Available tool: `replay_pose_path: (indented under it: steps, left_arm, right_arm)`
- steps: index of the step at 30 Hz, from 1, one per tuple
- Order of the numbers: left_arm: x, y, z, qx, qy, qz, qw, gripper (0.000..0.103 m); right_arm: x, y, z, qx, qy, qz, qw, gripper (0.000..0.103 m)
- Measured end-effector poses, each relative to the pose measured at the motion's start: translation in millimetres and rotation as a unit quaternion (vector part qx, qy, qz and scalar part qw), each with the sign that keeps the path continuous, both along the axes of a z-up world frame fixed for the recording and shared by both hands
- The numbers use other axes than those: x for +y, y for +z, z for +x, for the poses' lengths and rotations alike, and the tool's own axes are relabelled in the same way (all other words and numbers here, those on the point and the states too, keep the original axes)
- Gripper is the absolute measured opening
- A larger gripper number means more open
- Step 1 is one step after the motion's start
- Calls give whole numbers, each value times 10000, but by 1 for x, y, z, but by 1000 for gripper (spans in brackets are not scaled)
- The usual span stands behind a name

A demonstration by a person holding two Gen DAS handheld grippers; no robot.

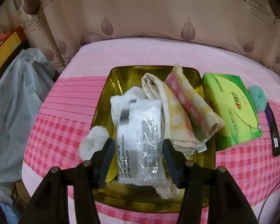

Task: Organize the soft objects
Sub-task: 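Lower the white packet into the gold tin and open the left tool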

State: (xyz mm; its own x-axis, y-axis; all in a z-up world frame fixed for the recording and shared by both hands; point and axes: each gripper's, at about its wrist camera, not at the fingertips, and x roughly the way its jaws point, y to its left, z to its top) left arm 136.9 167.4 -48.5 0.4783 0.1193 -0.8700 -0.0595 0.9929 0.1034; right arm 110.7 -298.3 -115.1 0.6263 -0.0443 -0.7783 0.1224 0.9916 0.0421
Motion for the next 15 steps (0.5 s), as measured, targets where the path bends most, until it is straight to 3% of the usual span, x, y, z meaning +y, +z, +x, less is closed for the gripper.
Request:
replay_pose_path:
  steps: [9,15]
  left_arm:
    - [10,23,-24,-380,205,-49,9991,55]
    - [20,32,-50,-679,298,248,9969,55]
  right_arm:
    - [1,-1,0,0,-2,-10,10000,44]
    - [2,-1,0,0,-3,-25,10000,44]
